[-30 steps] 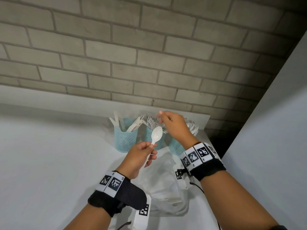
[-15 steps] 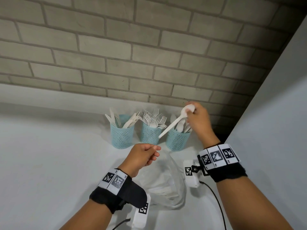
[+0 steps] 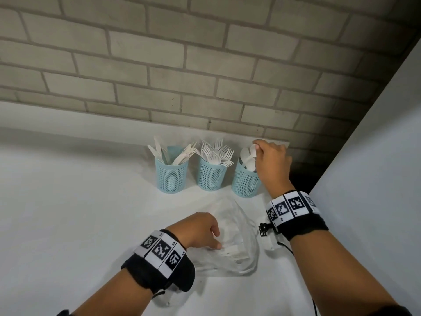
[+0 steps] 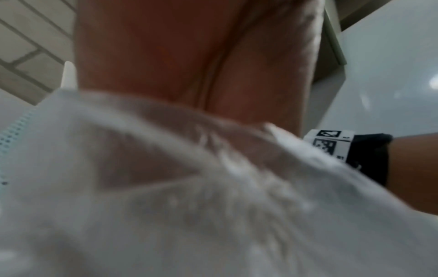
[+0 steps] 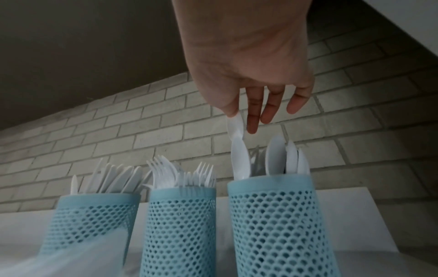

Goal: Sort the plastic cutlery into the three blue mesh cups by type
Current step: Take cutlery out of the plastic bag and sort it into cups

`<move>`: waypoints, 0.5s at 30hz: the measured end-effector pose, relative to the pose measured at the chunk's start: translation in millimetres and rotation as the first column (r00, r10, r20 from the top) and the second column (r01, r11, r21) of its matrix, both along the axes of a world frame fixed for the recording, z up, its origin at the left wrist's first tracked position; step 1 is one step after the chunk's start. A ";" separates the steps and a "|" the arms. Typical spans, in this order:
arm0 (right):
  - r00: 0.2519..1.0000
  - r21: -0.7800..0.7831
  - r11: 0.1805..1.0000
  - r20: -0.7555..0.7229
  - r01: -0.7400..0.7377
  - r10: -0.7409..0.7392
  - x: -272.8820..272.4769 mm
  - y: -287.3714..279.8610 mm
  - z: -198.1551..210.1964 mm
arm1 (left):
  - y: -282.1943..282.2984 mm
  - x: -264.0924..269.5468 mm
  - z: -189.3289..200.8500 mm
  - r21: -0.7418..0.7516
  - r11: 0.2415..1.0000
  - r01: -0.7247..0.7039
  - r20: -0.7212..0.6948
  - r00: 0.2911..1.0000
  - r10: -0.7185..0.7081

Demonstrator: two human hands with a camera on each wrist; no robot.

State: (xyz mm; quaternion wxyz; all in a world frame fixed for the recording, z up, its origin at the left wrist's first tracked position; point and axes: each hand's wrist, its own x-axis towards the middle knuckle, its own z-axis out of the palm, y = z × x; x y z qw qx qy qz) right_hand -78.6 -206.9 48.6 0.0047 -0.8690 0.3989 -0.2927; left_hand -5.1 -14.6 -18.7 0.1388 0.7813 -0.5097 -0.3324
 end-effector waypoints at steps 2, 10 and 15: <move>1.000 0.023 1.000 -0.022 0.002 -0.002 1.9 -1.3 -7.7 | 2.2 -1.0 -2.8 0.044 0.999 0.030 0.028 0.999 -0.031; 0.998 0.016 1.000 -0.059 0.016 -0.015 3.6 -0.4 -19.9 | 3.6 -7.7 -9.0 0.062 0.993 0.099 0.099 0.990 -0.104; 0.993 0.111 0.994 -0.118 0.022 -0.009 3.7 -4.1 -22.0 | 1.6 -17.0 -4.9 0.088 0.985 0.149 0.149 0.976 -0.161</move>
